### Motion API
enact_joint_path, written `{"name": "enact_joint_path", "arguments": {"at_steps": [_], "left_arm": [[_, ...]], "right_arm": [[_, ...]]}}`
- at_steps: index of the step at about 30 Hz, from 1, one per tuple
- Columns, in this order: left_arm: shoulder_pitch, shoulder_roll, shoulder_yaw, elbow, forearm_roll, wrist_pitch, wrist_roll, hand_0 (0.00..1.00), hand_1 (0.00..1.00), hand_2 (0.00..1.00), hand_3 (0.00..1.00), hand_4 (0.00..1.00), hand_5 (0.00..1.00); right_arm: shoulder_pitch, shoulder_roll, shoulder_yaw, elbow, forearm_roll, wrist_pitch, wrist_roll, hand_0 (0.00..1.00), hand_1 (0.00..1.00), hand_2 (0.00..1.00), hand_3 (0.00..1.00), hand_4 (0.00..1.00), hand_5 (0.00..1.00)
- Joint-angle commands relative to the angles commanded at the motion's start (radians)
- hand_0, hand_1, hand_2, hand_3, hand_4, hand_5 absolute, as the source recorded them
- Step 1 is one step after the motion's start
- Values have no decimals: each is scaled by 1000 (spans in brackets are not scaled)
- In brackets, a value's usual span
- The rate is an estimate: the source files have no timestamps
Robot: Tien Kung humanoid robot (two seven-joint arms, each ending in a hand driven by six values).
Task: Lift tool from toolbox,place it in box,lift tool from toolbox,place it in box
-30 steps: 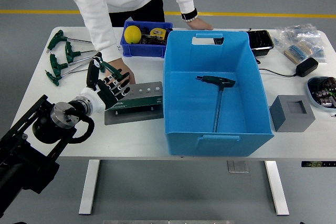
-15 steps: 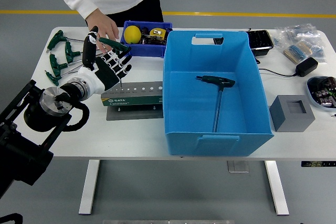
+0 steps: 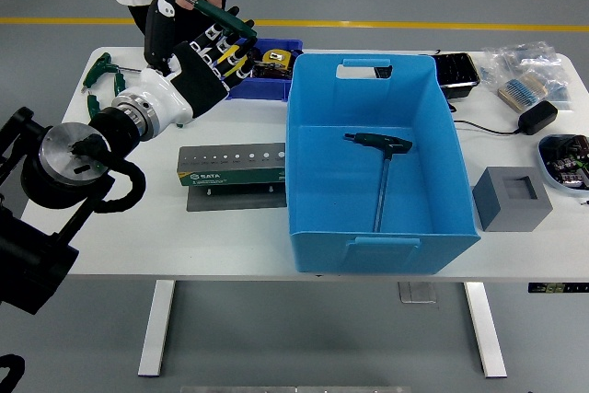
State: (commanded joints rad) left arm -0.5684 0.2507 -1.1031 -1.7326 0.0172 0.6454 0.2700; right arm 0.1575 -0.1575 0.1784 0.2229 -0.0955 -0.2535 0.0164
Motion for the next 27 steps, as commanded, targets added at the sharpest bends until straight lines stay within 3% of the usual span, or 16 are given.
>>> {"name": "enact_joint_path", "arguments": {"at_steps": [10,17,27], "left_arm": [[-95,-46,108,17,-62,0,10,259,483,724,641,936,939],[-165,-77,224,116,-130,0,24,262,481,717,636,941,926],[-199,-127,327,217,-155,-20,35,261,481,716,634,939,921]], "right_arm": [[2,0,3,1,-6,0,-2,667,639,705,573,828,743],[6,-5,6,2,-13,-1,-2,666,638,705,572,829,743],[14,-9,4,4,-7,-1,0,666,637,705,573,829,743]]}}
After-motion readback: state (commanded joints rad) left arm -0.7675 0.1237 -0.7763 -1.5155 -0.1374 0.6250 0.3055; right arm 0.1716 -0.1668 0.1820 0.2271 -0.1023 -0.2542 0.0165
